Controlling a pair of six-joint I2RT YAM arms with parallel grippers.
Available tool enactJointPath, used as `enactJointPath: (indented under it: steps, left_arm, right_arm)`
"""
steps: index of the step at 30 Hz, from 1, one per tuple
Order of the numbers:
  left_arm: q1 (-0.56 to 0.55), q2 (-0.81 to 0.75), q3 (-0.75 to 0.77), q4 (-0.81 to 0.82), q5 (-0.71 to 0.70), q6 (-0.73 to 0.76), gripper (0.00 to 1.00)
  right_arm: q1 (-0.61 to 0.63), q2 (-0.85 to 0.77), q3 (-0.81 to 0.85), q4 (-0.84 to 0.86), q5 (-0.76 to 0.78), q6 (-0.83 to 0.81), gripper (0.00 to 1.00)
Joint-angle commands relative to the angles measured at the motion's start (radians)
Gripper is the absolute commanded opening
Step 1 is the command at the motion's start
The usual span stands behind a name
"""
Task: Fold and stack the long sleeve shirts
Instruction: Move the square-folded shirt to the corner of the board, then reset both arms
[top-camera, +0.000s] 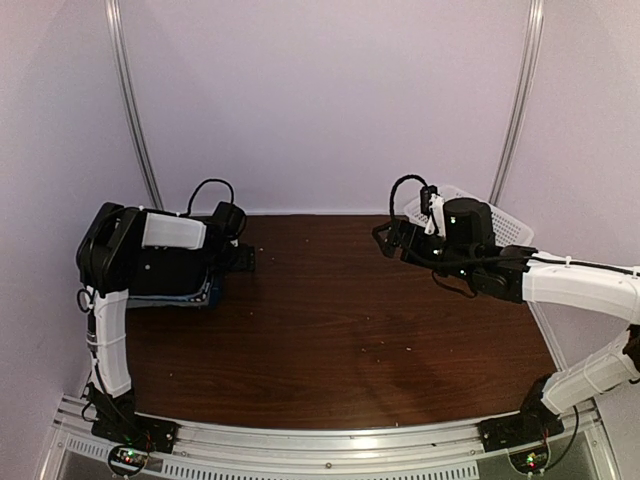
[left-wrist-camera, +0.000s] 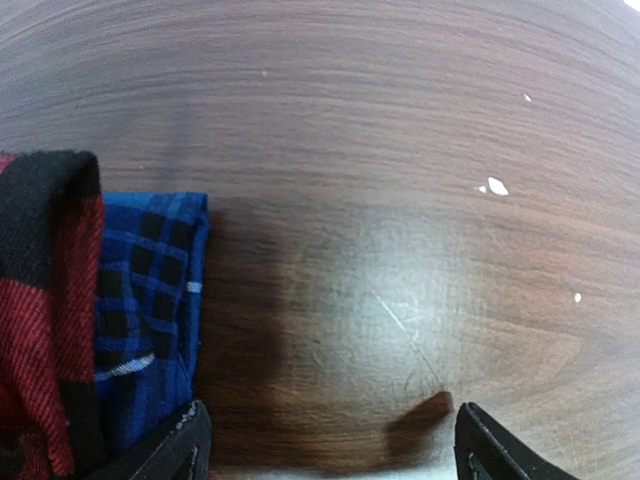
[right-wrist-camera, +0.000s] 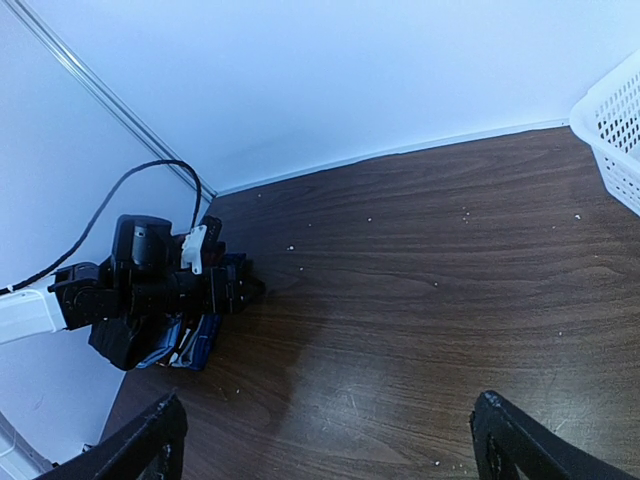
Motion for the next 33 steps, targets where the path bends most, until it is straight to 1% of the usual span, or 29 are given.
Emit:
enactJointPath:
  steps: [1,8,13,16,19,20,21,23,26,33]
  left_arm:
    - [0.021,-0.044,-0.02,-0.024,0.043,0.046,0.86]
    - [-0.024,-0.078,0.014,-0.013,0.082,0.106,0.85]
    - [-0.052,-0.132,0.022,0.021,0.15,0.131,0.86]
    - [-0.07,-0.17,0.023,0.036,0.165,0.136,0.86]
    - [-0.091,-0.222,0.012,0.055,0.187,0.145,0.88]
    - [-0.098,-0.241,0.01,0.059,0.188,0.149,0.97]
    - [-0.106,-0.258,0.006,0.064,0.189,0.153,0.97]
    - [-0.122,-0.297,-0.006,0.076,0.189,0.159,0.98]
    - [-0.142,-0.365,-0.047,0.107,0.227,0.159,0.98]
    - [-0.161,-0.559,-0.156,0.135,0.212,0.159,0.98]
  right_arm:
    - [0.01,0.002,0.004,0.011,0.006,0.002,1.0]
    - [0.009,0.015,0.017,0.011,0.004,-0.001,1.0]
    - [0.008,0.011,0.021,0.003,0.009,-0.007,1.0]
    - [0.01,0.003,0.022,-0.005,0.015,-0.014,1.0]
    - [0.009,-0.005,0.024,-0.012,0.027,-0.024,1.0]
    - [0.008,-0.009,0.026,-0.018,0.034,-0.027,1.0]
    - [0.009,-0.013,0.029,-0.023,0.039,-0.032,1.0]
    - [0.009,-0.026,0.033,-0.035,0.052,-0.042,1.0]
    - [0.009,-0.05,0.038,-0.052,0.079,-0.06,1.0]
    - [0.009,-0.135,0.052,-0.089,0.157,-0.112,1.0]
